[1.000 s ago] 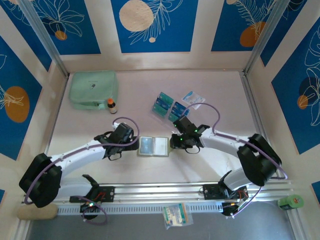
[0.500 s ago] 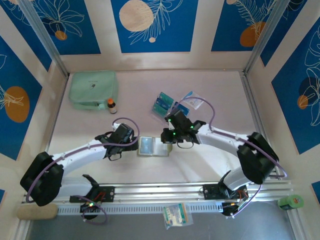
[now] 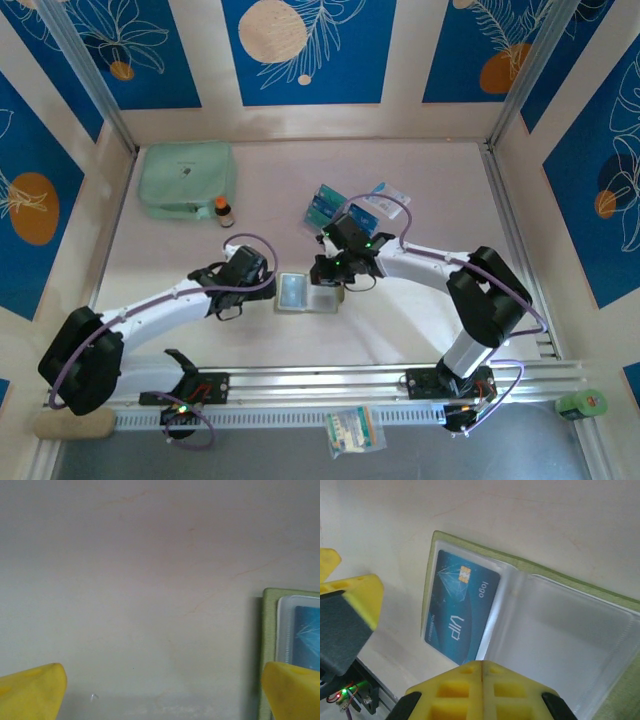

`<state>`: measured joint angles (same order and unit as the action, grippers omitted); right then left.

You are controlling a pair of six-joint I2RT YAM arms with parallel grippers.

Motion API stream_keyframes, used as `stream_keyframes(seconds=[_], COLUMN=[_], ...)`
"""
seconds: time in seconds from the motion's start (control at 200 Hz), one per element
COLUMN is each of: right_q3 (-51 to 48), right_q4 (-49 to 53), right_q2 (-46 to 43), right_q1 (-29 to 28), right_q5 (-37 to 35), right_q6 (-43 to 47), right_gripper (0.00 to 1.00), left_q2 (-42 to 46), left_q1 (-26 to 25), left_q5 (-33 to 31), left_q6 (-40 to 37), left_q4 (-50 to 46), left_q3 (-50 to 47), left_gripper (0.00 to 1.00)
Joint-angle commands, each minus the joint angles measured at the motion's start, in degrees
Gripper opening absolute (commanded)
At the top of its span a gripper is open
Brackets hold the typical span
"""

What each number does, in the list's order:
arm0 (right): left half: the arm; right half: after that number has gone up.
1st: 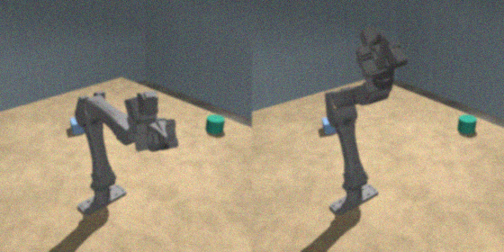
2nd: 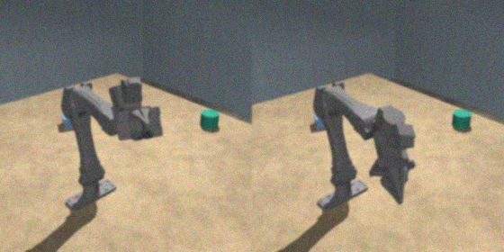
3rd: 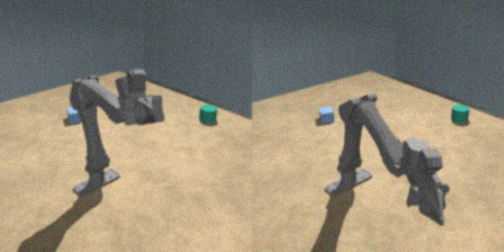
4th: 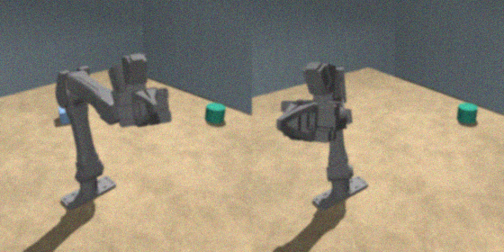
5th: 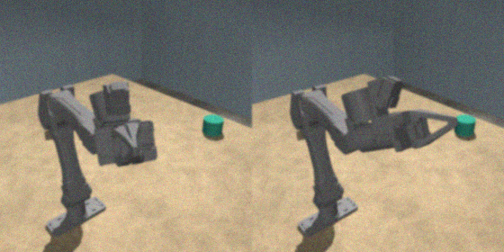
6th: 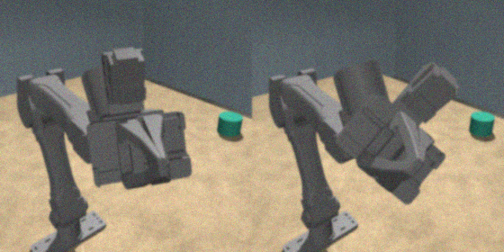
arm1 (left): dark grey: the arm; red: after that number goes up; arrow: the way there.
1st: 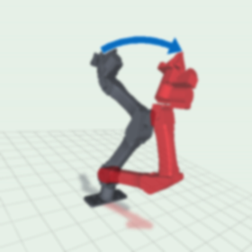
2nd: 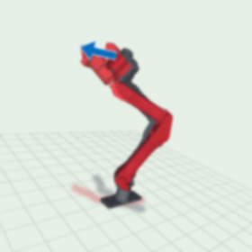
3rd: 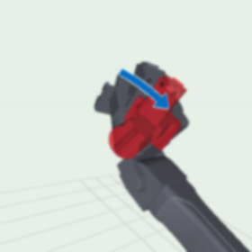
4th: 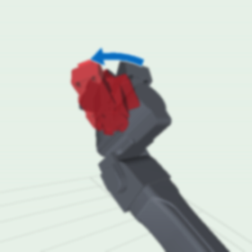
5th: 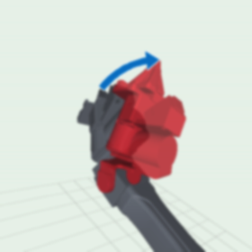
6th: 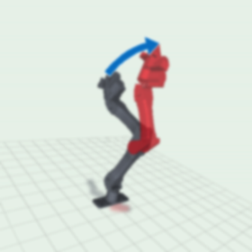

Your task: Put the credit cards into the card holder

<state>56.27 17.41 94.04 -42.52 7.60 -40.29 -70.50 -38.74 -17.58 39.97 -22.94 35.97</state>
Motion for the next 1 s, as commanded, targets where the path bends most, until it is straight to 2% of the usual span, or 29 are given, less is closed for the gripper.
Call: stream_keyframes(seconds=[0.0, 0.355, 0.595, 0.74, 0.835, 0.995], right_q3=[2.25, 6.17, 11.46, 10.24, 7.63, 2.79], right_q4=[3.07, 5.32, 8.27, 8.08, 7.99, 7.26], right_q2=[-1.69, 4.43, 9.73, 7.27, 3.69, -0.94], right_q1=[1.29, 0.84, -1.22, -1.6, -1.77, -0.19], right_q5=[3.77, 8.46, 5.83, 4.08, 0.55, -5.16], right_q6=[-0.12, 2.49, 4.43, 3.98, 4.3, 2.92], right_gripper=[0.0, 0.0, 0.0, 0.0, 0.0, 0.0], left_q2=[0.38, -0.74, -3.77, -1.29, 2.14, 3.64], left_q1=[1.25, 5.04, 6.16, 5.97, 5.63, 3.85], left_q5=[1.14, 7.68, 11.33, 14.01, 17.43, 19.43], left_q6=[-5.58, -11.28, -12.54, -10.54, -9.14, -6.56], left_q4=[-3.45, -8.9, -12.61, -10.01, -4.51, -0.01], left_q3=[5.07, 12.13, 16.79, 15.7, 12.15, 9.66], left_gripper=[1.0, 1.0, 1.0, 1.0, 1.0, 1.0])
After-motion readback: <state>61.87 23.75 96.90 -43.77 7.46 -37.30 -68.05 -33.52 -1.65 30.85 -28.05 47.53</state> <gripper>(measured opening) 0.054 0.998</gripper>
